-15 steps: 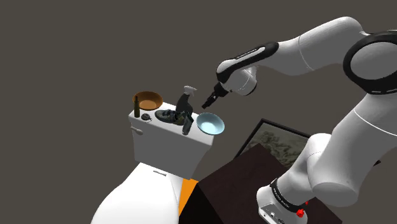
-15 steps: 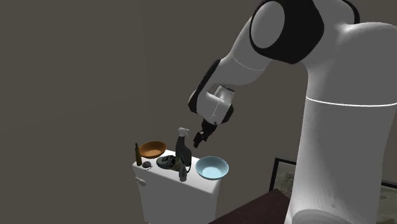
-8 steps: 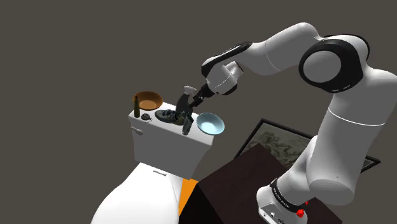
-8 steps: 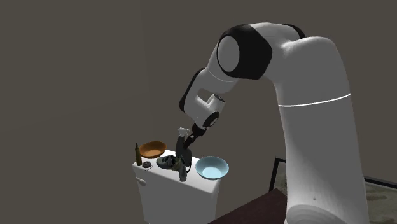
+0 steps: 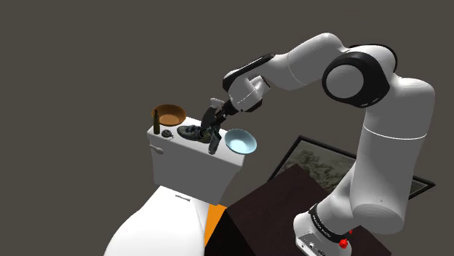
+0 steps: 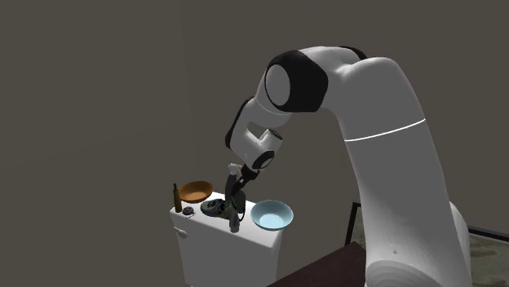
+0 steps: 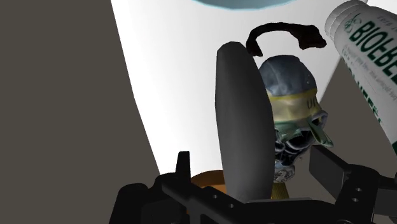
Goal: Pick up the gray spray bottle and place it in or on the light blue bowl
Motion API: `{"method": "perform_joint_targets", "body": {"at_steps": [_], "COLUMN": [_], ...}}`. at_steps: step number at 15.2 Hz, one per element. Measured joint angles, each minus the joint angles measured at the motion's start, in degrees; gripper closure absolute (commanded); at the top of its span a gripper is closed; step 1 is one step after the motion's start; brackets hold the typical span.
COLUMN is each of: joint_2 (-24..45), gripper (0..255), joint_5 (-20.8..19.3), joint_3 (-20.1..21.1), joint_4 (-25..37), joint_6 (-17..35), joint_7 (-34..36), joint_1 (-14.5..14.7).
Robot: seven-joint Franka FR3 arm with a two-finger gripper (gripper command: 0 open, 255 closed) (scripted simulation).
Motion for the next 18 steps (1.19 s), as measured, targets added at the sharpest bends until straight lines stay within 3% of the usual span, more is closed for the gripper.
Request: {"method": "perform_joint_targets", "body": {"at_steps": [6, 7, 18], "joint_2": [0.29, 0.29, 0.06], "gripper": [0, 255, 255], "joint_5": [0.34, 0.34, -0.04], "joint_3": [0.14, 0.14, -0.01], "joint_4": [0.18, 0.18, 0.11], "joint_6": [0.08, 0.08, 0.00], "joint_7": [-0.28, -0.28, 0.10], "joint_1": [-0.08, -0.08, 0.03]}}
